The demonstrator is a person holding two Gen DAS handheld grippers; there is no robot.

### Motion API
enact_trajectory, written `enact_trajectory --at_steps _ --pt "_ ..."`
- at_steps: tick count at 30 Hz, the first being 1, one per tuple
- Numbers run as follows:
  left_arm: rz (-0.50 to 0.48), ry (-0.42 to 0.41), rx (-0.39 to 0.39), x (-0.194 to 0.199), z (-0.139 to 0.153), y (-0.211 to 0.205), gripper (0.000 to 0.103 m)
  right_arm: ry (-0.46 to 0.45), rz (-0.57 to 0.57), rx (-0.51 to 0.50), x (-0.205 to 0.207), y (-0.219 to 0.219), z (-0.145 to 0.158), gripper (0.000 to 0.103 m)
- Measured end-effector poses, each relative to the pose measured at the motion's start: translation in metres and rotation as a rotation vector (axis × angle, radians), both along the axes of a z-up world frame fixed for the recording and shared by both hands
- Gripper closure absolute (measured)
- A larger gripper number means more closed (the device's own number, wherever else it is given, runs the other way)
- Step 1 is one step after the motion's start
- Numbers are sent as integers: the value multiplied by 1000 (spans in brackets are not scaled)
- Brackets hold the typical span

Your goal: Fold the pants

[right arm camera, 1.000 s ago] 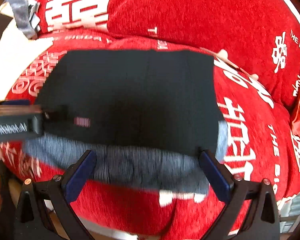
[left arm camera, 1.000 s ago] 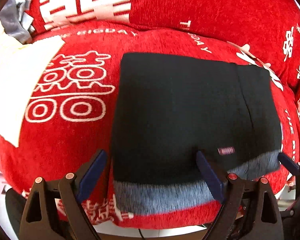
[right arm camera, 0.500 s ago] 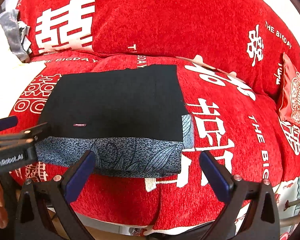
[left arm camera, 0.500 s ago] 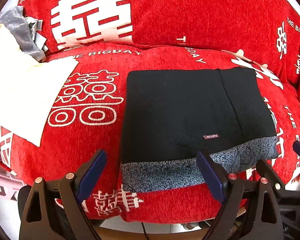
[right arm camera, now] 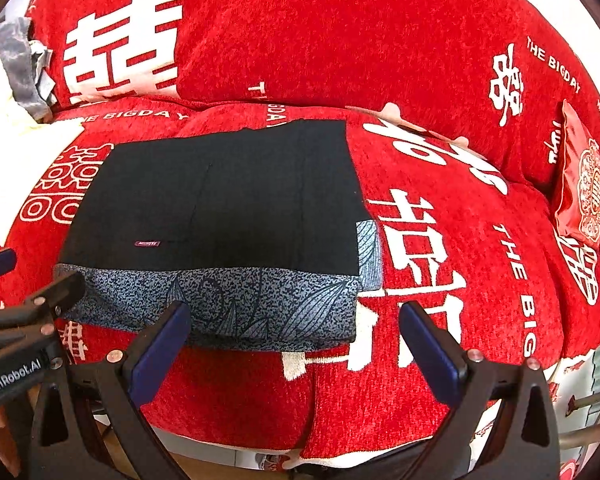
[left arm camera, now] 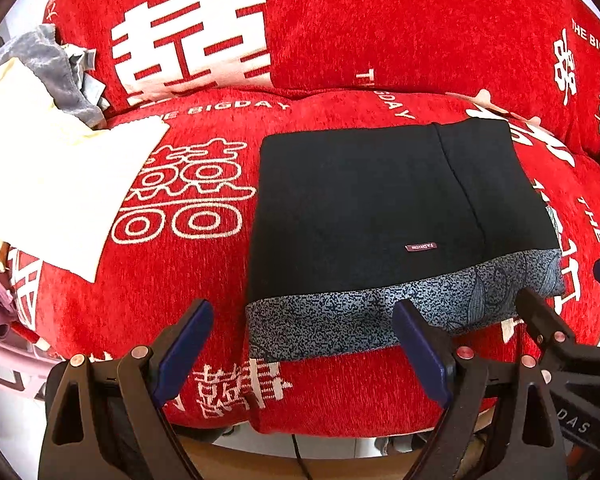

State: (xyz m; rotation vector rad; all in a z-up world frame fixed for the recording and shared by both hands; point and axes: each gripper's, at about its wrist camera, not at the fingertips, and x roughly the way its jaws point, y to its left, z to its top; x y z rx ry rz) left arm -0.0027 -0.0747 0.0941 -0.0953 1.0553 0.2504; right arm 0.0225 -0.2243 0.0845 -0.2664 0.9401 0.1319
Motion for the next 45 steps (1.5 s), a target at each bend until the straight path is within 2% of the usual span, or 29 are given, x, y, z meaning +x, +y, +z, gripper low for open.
enact_trajectory --at_steps 13,45 --pt "-13 4 22 -1 1 -1 11 3 8 0 0 1 0 0" --pt "-25 33 -10 0 -8 7 11 16 19 -14 -2 3 -4 0"
